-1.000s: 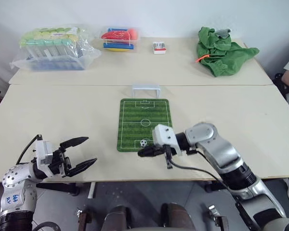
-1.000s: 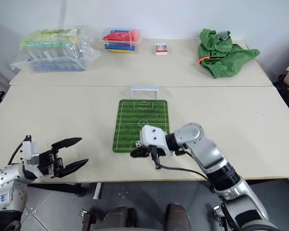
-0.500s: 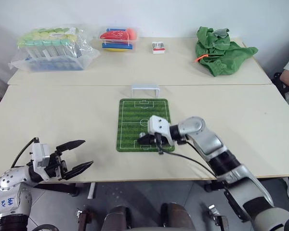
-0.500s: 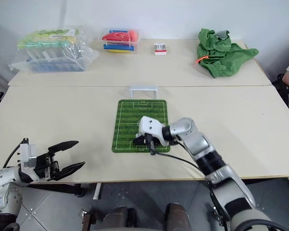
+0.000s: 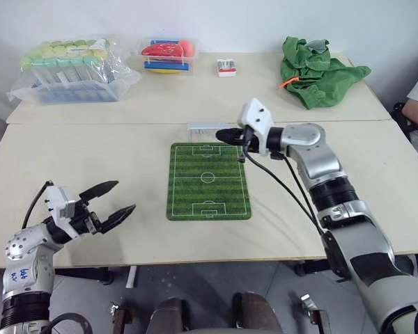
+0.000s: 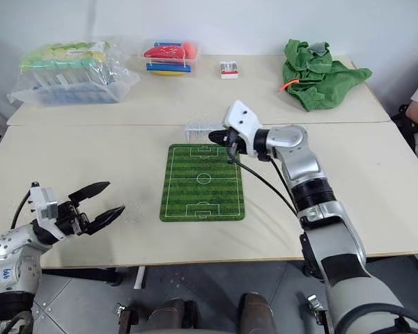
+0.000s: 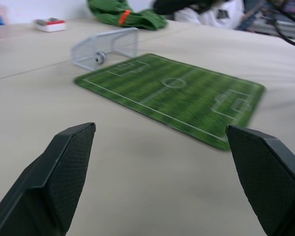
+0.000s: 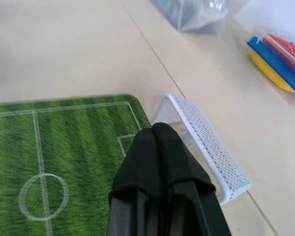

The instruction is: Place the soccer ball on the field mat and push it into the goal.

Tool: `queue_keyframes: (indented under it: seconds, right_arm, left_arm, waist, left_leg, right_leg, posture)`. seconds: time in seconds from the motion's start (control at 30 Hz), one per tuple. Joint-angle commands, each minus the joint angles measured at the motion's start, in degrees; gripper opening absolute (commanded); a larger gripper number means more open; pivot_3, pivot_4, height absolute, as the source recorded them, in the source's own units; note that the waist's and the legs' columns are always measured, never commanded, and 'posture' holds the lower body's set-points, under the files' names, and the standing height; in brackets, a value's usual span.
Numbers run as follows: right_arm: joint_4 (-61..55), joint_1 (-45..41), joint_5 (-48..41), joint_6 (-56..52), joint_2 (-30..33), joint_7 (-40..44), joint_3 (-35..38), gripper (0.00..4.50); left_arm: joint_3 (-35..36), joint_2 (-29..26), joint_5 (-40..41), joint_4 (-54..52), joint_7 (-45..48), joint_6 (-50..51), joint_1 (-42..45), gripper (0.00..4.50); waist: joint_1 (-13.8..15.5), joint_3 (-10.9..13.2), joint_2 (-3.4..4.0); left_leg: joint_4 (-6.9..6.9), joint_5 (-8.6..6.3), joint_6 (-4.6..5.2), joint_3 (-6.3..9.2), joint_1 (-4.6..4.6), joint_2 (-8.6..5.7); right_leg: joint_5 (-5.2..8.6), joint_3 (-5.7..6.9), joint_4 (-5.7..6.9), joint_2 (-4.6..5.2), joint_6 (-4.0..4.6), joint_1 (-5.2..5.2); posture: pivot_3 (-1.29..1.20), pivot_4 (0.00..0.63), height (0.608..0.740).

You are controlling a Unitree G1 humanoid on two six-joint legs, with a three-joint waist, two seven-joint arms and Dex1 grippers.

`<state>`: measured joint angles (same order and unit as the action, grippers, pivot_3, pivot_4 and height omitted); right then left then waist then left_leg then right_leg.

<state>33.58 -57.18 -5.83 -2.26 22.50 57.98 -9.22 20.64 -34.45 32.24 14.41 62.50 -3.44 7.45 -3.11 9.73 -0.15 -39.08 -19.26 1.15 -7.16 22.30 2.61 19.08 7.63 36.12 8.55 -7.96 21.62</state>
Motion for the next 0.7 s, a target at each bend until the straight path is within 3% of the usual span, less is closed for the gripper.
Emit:
queue_keyframes:
  seconds: [0.03,0.13,0.43,0.7]
  right_arm:
    - [-6.43,4.01,-4.07,-1.93,4.36,4.73,3.63,0.39]
    - [-8.67,8.73,-6.72,-2.87,8.79,9.10,5.82,1.19]
    - [-2.48,17.70,-10.74,5.29,18.84,23.12,10.89,4.36]
    - [8.81,18.06,-10.85,12.00,20.53,25.27,14.62,4.44]
  left_arm:
    - [2.67,-0.19,-0.24,-0.88,-5.33,1.47,0.28,4.50]
    - [3.98,-0.37,-0.48,-0.62,-6.23,-0.72,0.43,4.50]
    - [7.25,-3.79,0.91,3.76,-2.25,0.73,-0.03,4.50]
    - [9.24,-6.89,0.97,8.73,1.52,1.14,0.08,4.50]
  waist:
    - [0.04,0.00,0.00]
    - [0.23,0.01,-0.02]
    - [-0.08,0.02,-0.03]
    - [0.01,0.03,-0.03]
  left_leg:
    - [0.00,0.00,0.00,0.00,0.00,0.01]
    - [0.00,0.00,0.00,0.05,0.01,-0.01]
    - [-0.01,0.00,0.01,-0.20,-0.08,-0.05]
    - [-0.02,0.00,0.01,-0.23,-0.11,0.05]
  right_leg:
    - [0.00,0.00,-0.01,0.00,0.00,0.00]
    - [0.00,0.00,-0.03,0.02,0.00,-0.03]
    - [0.00,-0.07,-0.11,-0.02,0.00,-0.04]
    - [0.00,-0.11,-0.10,-0.01,0.00,-0.04]
  posture:
    - [0.00,0.150,0.740]
    - [0.00,0.150,0.740]
    - [0.00,0.150,0.740]
    - [0.00,0.150,0.740]
